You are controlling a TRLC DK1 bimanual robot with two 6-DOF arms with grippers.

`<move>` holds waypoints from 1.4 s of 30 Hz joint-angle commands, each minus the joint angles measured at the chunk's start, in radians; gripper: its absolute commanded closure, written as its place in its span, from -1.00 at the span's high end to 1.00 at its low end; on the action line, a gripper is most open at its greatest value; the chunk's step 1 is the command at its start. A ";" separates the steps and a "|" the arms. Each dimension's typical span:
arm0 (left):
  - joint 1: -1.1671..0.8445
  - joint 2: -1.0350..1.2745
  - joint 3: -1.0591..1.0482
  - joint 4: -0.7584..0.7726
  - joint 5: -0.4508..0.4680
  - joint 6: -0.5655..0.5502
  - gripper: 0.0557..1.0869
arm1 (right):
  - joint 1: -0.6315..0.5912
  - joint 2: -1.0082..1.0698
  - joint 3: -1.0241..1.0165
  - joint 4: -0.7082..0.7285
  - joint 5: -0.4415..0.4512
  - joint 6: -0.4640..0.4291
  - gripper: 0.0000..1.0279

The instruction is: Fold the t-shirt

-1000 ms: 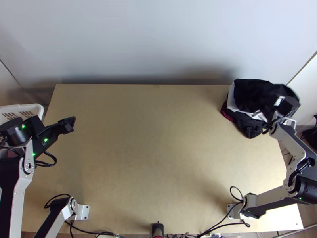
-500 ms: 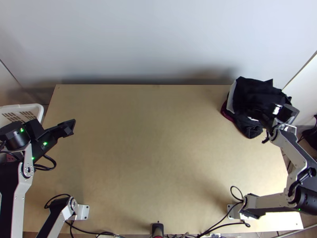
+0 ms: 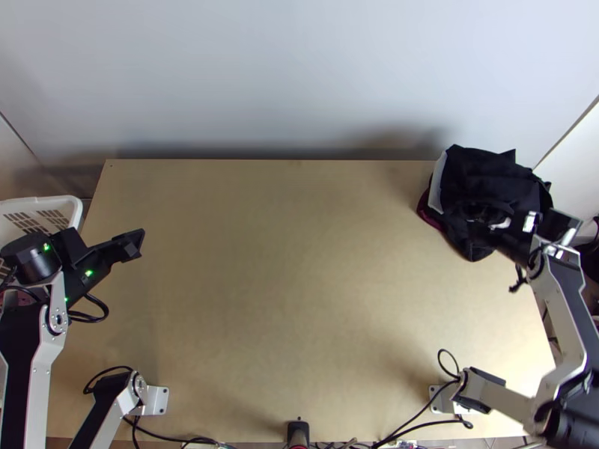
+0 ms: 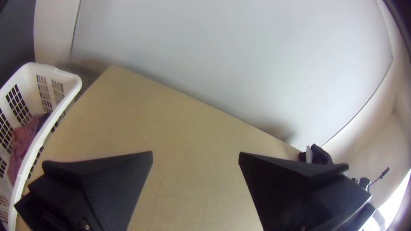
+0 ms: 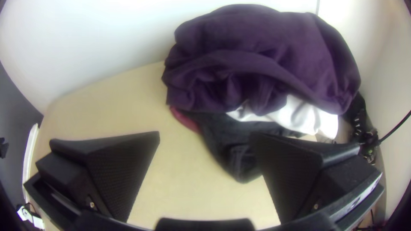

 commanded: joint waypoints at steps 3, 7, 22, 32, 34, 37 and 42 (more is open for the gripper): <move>0.003 -0.076 -0.043 -0.014 0.008 0.017 0.90 | 0.013 -0.346 -0.086 -0.277 -0.023 -0.112 0.90; -0.006 -0.157 -0.126 0.006 0.012 0.038 0.90 | 0.119 -0.602 -0.181 -0.257 -0.020 -0.019 0.88; -0.011 -0.319 -0.353 0.239 0.014 0.008 0.90 | 0.240 -0.963 -0.388 0.117 0.126 0.254 0.80; -0.020 -0.483 -0.475 0.461 0.003 -0.008 0.90 | 0.257 -1.072 -0.488 0.203 0.142 0.274 0.80; -0.020 -0.539 -0.526 0.506 -0.004 -0.014 0.90 | 0.257 -1.104 -0.500 0.214 0.146 0.285 0.80; -0.020 -0.631 -0.601 0.573 -0.023 -0.014 0.90 | 0.267 -1.164 -0.523 0.217 0.146 0.288 0.80; -0.020 -0.773 -0.649 0.644 -0.070 0.025 0.84 | 0.280 -1.260 -0.560 0.219 0.146 0.291 0.80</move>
